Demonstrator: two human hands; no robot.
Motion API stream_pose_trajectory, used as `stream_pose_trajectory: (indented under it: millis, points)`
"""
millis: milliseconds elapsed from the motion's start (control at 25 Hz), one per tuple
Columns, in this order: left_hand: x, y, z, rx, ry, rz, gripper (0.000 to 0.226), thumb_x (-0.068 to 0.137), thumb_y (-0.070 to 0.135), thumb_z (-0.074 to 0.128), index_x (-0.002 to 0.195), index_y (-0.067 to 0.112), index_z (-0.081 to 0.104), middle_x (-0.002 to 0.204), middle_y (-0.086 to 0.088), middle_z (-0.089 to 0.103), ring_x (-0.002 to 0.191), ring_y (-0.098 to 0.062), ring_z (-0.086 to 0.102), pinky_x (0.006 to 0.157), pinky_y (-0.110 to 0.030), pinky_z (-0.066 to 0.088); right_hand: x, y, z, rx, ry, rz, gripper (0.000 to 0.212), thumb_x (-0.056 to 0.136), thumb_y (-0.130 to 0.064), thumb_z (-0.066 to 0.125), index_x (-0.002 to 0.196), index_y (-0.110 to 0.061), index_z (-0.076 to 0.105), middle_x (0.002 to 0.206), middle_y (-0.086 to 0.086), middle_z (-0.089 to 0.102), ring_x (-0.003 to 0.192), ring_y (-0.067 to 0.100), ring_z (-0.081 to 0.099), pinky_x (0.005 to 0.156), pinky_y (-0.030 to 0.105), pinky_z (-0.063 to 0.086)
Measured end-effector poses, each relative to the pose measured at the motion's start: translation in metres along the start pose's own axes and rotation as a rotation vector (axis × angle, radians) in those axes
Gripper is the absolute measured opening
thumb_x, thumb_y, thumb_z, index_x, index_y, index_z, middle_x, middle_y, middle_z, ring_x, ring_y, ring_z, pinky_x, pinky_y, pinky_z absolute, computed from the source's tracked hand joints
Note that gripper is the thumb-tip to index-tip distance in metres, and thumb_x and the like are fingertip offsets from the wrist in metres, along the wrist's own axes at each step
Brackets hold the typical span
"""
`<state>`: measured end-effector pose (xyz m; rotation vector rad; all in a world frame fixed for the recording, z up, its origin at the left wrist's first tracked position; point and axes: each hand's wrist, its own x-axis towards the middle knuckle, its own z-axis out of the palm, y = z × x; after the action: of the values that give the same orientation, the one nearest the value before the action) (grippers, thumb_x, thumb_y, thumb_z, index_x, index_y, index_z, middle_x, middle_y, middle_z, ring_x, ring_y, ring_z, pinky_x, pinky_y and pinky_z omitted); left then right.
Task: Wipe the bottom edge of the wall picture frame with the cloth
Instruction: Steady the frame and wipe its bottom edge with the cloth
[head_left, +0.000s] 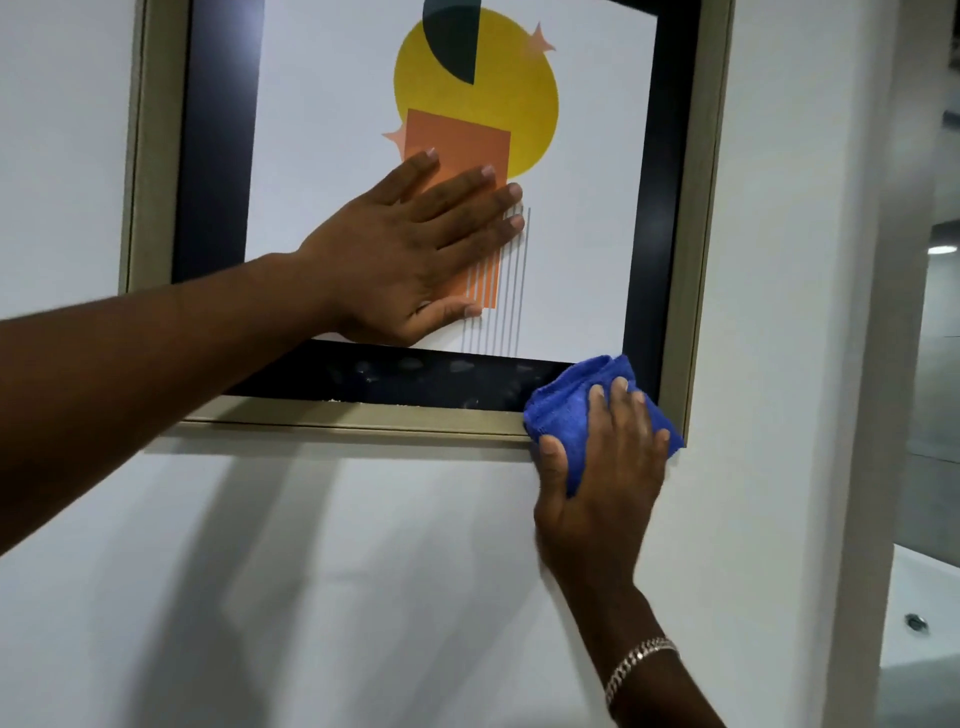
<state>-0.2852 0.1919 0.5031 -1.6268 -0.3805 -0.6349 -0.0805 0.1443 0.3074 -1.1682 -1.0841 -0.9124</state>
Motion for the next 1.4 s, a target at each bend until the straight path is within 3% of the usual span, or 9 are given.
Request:
stream_pose_trajectory:
  millis: [120,280,440,600,760,920,1040,1200,1400]
  points:
    - [0.002,-0.003,0.004,0.017,0.03,0.03,0.078,0.095,0.062,0.014,0.155,0.012,0.007,0.165,-0.011,0.01,0.152,-0.029,0.008,0.122,-0.056,0.013,0.007,-0.022,0.01,0.044,0.071,0.138,0.055,0.098,-0.039,0.038,0.144,-0.009,0.042,0.155,0.013,0.039,0.148,0.026,0.026,0.124,0.046,0.01]
    - [-0.012,-0.019,0.0,0.005,0.017,0.08,0.079,0.095,0.061,0.013,0.155,0.01,0.007,0.164,-0.014,0.011,0.152,-0.03,0.009,0.123,-0.055,0.013,-0.013,-0.017,0.005,0.009,-0.032,-0.149,0.058,0.1,-0.045,0.036,0.144,-0.008,0.042,0.155,0.013,0.038,0.149,0.028,0.026,0.124,0.051,0.015]
    - [-0.028,-0.035,-0.003,0.031,-0.008,0.091,0.079,0.095,0.06,0.014,0.155,0.01,0.002,0.165,-0.015,0.007,0.153,-0.029,0.005,0.123,-0.055,0.013,-0.001,-0.035,0.017,0.051,0.069,0.02,0.055,0.099,-0.047,0.036,0.14,-0.012,0.047,0.152,0.013,0.043,0.146,0.029,0.032,0.122,0.054,0.018]
    - [-0.037,-0.045,-0.003,0.026,-0.01,0.109,0.079,0.095,0.06,0.013,0.155,0.011,0.001,0.165,-0.014,0.005,0.153,-0.028,0.003,0.123,-0.054,0.012,-0.017,-0.02,0.016,0.017,0.041,-0.179,0.052,0.099,-0.048,0.034,0.137,-0.015,0.048,0.15,0.013,0.046,0.146,0.029,0.031,0.124,0.052,0.013]
    - [-0.044,-0.048,0.0,0.041,0.016,0.085,0.08,0.095,0.061,0.013,0.155,0.009,0.003,0.165,-0.015,0.006,0.153,-0.028,0.005,0.123,-0.055,0.012,-0.003,-0.048,0.037,0.011,0.208,0.072,0.047,0.098,-0.049,0.038,0.132,-0.021,0.053,0.145,0.011,0.05,0.141,0.028,0.036,0.121,0.05,0.014]
    - [-0.044,-0.048,0.002,0.032,0.023,0.076,0.081,0.095,0.062,0.011,0.154,0.008,0.002,0.165,-0.016,0.005,0.153,-0.028,0.003,0.124,-0.054,0.01,-0.015,-0.035,0.032,-0.005,0.133,-0.129,0.053,0.098,-0.052,0.036,0.137,-0.019,0.047,0.146,0.01,0.05,0.143,0.026,0.035,0.123,0.046,0.011]
    - [-0.044,-0.048,0.002,0.017,0.025,0.084,0.081,0.094,0.062,0.009,0.154,0.008,0.001,0.165,-0.016,0.004,0.153,-0.028,0.002,0.124,-0.055,0.009,-0.009,-0.052,0.043,0.078,0.226,0.065,0.055,0.098,-0.053,0.032,0.139,-0.018,0.045,0.145,0.007,0.051,0.142,0.023,0.036,0.122,0.048,0.01]
    - [-0.044,-0.047,0.001,0.016,0.026,0.07,0.083,0.094,0.063,0.01,0.154,0.007,0.002,0.165,-0.016,0.004,0.153,-0.028,0.002,0.124,-0.054,0.01,-0.022,-0.056,0.044,0.096,0.167,-0.208,0.056,0.098,-0.049,0.033,0.137,-0.012,0.048,0.144,0.004,0.05,0.142,0.023,0.039,0.122,0.051,0.015]
    - [-0.045,-0.047,-0.002,-0.015,0.022,0.04,0.087,0.091,0.065,0.007,0.154,0.004,0.003,0.164,-0.019,0.005,0.152,-0.03,0.003,0.124,-0.051,0.007,-0.016,-0.078,0.055,0.088,0.203,-0.018,0.056,0.096,-0.051,0.036,0.135,-0.013,0.05,0.143,0.009,0.052,0.141,0.024,0.038,0.122,0.05,0.012]
